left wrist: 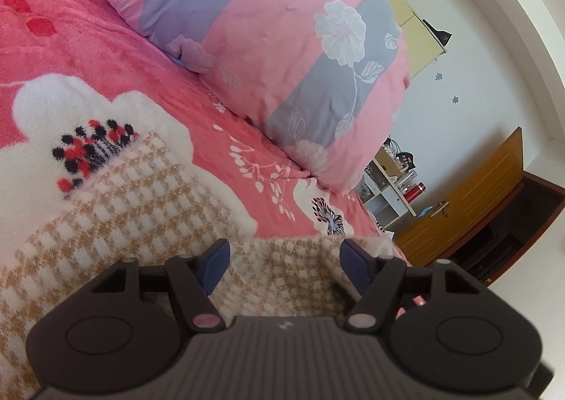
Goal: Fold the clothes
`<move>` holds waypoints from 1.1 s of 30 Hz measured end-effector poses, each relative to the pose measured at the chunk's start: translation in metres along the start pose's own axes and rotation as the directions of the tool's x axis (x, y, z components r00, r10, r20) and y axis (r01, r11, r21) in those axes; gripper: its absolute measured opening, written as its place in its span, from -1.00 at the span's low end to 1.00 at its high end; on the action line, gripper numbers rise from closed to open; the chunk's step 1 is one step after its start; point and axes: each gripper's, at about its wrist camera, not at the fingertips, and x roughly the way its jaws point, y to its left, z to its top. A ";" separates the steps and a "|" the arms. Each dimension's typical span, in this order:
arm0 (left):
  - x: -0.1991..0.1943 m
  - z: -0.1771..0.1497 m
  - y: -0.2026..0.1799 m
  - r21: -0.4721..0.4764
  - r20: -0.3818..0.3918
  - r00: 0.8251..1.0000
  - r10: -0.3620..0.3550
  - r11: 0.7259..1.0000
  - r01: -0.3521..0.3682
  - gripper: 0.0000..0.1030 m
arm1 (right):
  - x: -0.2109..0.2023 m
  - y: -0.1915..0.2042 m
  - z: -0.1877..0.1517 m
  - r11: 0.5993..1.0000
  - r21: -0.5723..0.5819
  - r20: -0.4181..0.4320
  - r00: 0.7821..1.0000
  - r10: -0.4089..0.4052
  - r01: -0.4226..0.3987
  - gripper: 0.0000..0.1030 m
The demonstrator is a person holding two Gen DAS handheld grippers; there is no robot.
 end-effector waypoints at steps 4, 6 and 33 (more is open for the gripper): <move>0.002 0.002 -0.004 0.003 -0.006 1.000 -0.008 1.000 0.008 0.42 | -0.025 0.017 -0.014 0.989 -0.145 0.145 0.989 0.009 0.012 -0.79; 0.004 0.002 -0.008 0.017 -0.016 1.000 -0.024 1.000 0.025 0.46 | -0.041 0.027 -0.023 0.972 -0.235 0.214 0.976 0.035 0.016 -0.79; 0.024 -0.031 -0.045 0.393 -0.084 0.984 0.157 0.913 -0.112 0.46 | -0.127 -0.081 -0.179 -0.497 0.859 0.365 0.827 0.427 -0.123 0.00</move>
